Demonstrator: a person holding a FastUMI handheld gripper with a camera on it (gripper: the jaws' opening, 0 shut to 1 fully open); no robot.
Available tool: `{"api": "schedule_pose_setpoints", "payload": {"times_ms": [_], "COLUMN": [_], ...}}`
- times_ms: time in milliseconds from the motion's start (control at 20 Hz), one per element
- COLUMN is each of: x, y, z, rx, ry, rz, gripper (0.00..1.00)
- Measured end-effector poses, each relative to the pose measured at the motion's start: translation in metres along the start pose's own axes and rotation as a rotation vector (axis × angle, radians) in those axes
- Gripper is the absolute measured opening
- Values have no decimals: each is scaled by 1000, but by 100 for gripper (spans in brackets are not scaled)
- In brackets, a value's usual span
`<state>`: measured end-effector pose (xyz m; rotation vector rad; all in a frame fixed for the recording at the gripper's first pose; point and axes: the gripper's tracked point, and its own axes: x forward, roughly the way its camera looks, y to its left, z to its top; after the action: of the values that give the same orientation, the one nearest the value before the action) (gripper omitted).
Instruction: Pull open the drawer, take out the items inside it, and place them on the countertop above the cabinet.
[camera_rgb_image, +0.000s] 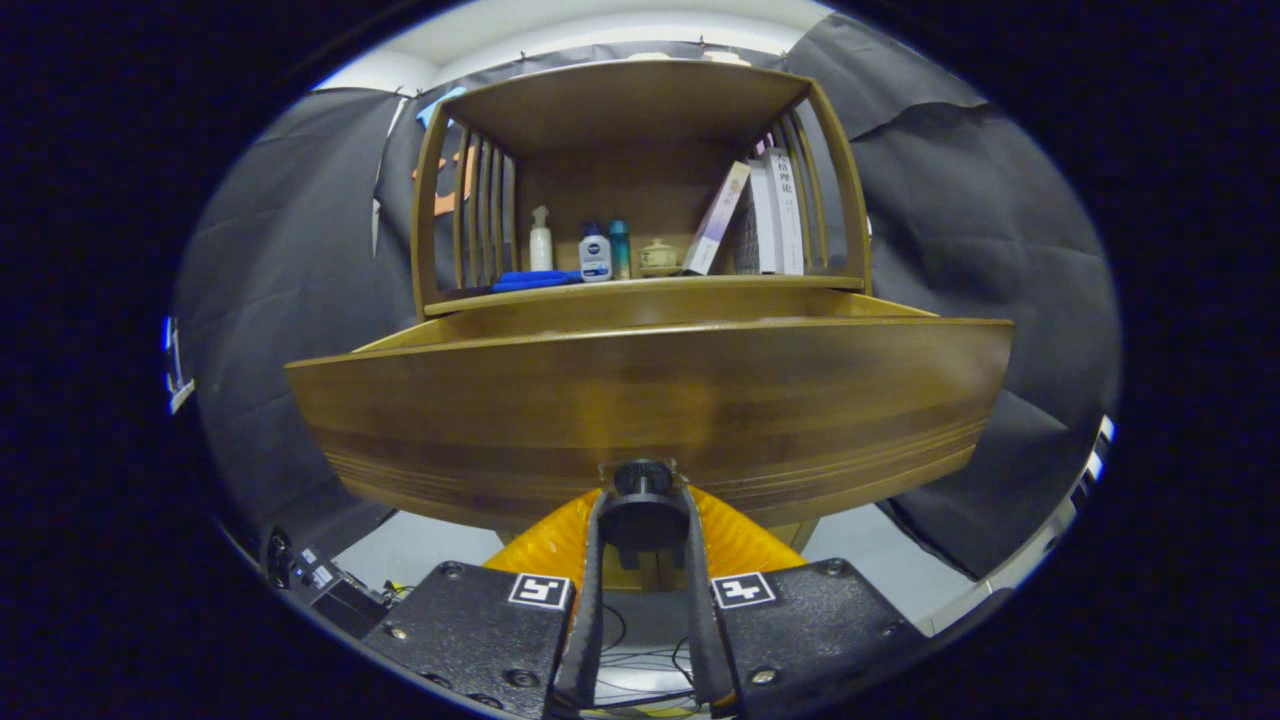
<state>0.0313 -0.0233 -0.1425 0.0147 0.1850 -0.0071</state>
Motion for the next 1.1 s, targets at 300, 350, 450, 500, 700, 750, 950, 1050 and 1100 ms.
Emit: {"api": "schedule_pose_setpoints", "payload": {"times_ms": [300, 350, 450, 500, 700, 750, 950, 1050, 1100], "x": [1, 1, 1, -1, -19, -23, -46, -55, -57], "y": [-1, -2, -2, -4, -24, -22, -34, -39, -40], "z": [-1, -1, -2, -4, 6, 9, 52, 75, 86], "rx": [-15, -21, -23, -22, 37, 48, 71, 69, 63], "ry": [-3, -1, 11, 25, 30, 42, -6, -39, -49], "rz": [-3, -1, 14, 20, 4, 22, 18, 1, -4], "gripper": [38, 38, 51, 57, 82, 88, 100, 98, 98]}}
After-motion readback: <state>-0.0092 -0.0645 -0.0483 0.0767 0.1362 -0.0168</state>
